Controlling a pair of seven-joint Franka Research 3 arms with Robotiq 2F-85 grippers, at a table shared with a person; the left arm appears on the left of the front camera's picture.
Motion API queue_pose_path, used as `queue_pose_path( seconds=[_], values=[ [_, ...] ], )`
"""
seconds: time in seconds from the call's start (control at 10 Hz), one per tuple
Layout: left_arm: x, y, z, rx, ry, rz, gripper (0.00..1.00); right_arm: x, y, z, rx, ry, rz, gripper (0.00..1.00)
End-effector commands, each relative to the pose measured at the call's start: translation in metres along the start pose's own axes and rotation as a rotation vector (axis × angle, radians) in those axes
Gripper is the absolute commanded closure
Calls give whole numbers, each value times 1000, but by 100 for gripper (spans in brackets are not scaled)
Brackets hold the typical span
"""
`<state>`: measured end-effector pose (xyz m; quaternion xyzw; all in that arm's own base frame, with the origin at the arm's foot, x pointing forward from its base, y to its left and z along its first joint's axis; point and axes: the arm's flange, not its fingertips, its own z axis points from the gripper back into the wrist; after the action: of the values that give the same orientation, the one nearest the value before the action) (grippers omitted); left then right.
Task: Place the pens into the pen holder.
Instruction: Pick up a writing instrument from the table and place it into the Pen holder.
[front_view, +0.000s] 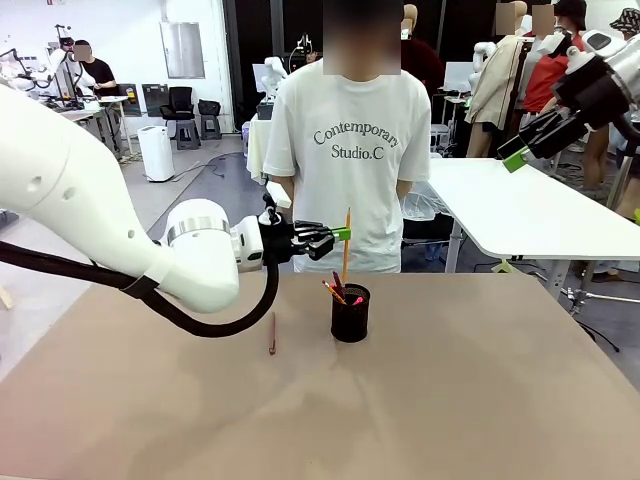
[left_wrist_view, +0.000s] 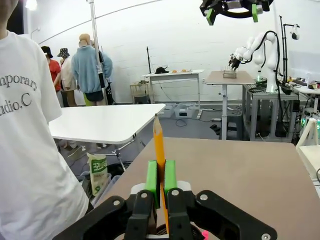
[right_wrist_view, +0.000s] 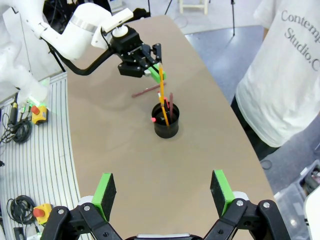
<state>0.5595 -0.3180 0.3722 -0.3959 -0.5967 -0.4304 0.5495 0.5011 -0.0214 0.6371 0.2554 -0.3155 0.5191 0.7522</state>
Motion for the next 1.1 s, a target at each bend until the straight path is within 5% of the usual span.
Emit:
queue_pose_path(
  seconds=[0.0,0.4,0.9,1.0],
  values=[
    [-10,6,-11,-41,-25,-9,100,0,2,1,1,0,0,0],
    [-33,14,-28,-82,-54,27,95,0,2,1,1,0,0,0],
    [-29,15,-27,-93,-49,-5,0,0,2,1,1,0,0,0],
    [-28,14,-25,-94,-47,-2,0,0,2,1,1,0,0,0]
  ],
)
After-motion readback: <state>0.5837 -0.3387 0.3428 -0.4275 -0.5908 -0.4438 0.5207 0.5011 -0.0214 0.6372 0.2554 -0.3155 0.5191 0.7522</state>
